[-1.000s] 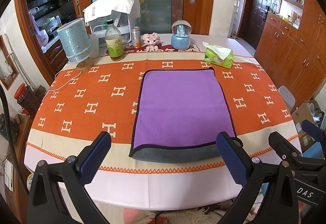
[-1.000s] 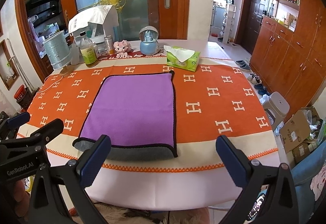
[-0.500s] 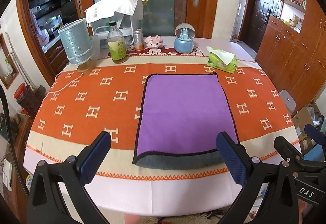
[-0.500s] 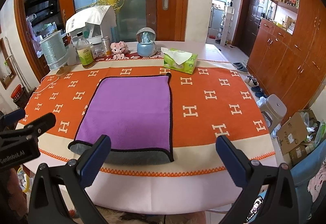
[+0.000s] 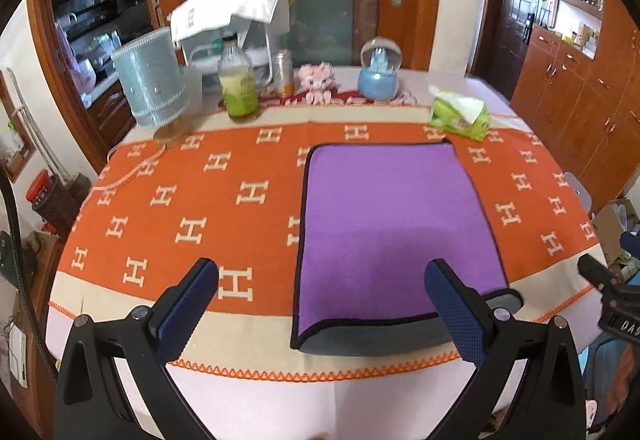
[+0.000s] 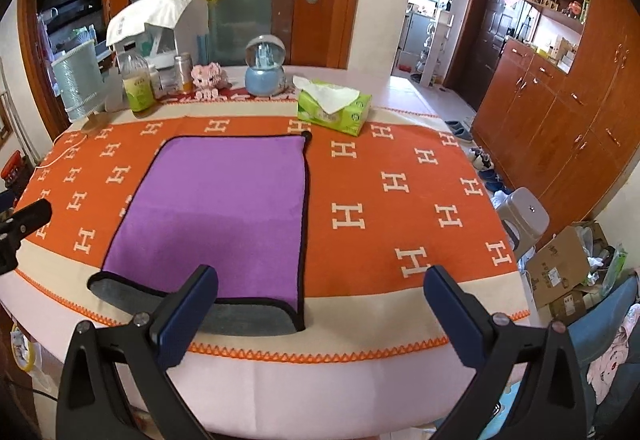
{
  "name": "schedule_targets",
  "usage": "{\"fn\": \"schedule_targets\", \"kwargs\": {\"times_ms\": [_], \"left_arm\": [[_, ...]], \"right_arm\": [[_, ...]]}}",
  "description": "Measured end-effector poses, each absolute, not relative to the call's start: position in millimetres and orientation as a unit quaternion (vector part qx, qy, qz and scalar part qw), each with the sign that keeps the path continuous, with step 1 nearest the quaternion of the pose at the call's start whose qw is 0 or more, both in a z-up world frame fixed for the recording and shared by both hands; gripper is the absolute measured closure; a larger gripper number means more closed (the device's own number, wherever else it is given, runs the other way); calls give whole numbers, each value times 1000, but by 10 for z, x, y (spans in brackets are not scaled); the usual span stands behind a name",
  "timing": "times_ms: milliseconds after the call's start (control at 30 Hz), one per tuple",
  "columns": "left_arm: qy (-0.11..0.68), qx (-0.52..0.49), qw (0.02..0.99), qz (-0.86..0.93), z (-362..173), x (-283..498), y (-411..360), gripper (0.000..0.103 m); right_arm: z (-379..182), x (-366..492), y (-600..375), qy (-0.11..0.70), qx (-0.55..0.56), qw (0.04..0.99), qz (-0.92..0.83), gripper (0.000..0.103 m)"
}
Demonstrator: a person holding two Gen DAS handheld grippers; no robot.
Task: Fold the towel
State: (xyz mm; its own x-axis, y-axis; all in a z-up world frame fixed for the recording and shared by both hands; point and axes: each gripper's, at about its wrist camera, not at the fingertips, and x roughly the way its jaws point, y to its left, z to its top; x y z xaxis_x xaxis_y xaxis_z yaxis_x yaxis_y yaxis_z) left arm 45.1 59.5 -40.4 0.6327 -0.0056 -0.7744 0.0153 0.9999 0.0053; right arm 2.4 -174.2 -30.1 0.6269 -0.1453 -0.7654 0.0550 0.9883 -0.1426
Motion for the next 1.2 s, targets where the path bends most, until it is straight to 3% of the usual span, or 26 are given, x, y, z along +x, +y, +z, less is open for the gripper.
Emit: {"fn": "schedule_targets", "kwargs": {"times_ms": [400,767,867,1200], "left_arm": [[457,-15,888,-47,-848,604,883,1],[454,28,884,-111,-1196,532,917,1],[467,40,874,-124,-1309,555,915,6],[499,27,843,-196,-1634,682,980,16]], "right_arm": [[-617,253,-1980,453,-33,890,-31,5],[-1055,364,-2015,491,-38,870,43,23],[-1245,400,-2024,513,-32,855,70,33],[-1464,441,-1987,531,-43,833,148,46]]}}
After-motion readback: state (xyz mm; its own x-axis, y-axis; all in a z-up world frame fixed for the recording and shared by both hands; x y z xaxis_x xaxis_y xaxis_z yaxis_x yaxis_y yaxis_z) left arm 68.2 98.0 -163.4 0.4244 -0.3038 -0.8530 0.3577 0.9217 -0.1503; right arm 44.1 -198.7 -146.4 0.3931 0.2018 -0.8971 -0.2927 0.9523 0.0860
